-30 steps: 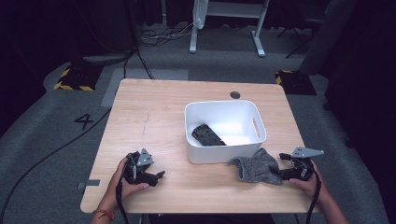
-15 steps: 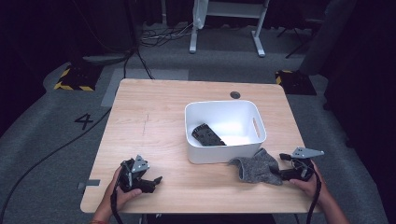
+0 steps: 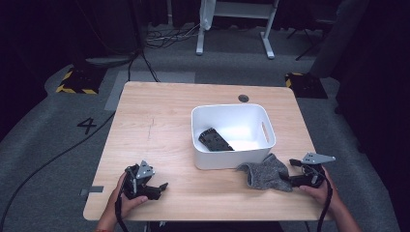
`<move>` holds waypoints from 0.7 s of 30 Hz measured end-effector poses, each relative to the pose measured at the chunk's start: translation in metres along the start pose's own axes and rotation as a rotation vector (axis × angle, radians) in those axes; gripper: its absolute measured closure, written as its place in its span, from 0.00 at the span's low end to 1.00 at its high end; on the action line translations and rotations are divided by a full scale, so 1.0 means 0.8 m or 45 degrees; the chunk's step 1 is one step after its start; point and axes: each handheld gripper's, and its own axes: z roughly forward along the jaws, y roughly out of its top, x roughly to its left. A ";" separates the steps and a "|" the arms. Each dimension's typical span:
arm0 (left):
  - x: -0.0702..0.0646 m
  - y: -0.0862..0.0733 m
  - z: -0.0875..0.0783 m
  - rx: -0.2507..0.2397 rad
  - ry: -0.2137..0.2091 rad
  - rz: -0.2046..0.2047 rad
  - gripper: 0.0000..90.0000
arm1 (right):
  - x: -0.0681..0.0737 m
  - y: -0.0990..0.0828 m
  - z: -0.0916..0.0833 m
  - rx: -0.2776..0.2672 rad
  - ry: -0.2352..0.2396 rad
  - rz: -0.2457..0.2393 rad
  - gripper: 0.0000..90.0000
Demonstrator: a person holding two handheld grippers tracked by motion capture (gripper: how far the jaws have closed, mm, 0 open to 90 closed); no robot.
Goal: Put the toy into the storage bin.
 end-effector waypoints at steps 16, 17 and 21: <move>0.000 0.000 0.000 -0.001 0.008 -0.002 0.18 | 0.000 0.000 0.000 -0.001 0.001 -0.001 0.21; 0.000 0.000 0.000 -0.001 0.008 -0.002 0.18 | 0.000 0.000 0.000 -0.001 0.001 -0.001 0.21; 0.001 0.000 0.000 -0.002 0.018 -0.001 0.18 | 0.000 0.000 0.000 -0.001 0.000 -0.002 0.22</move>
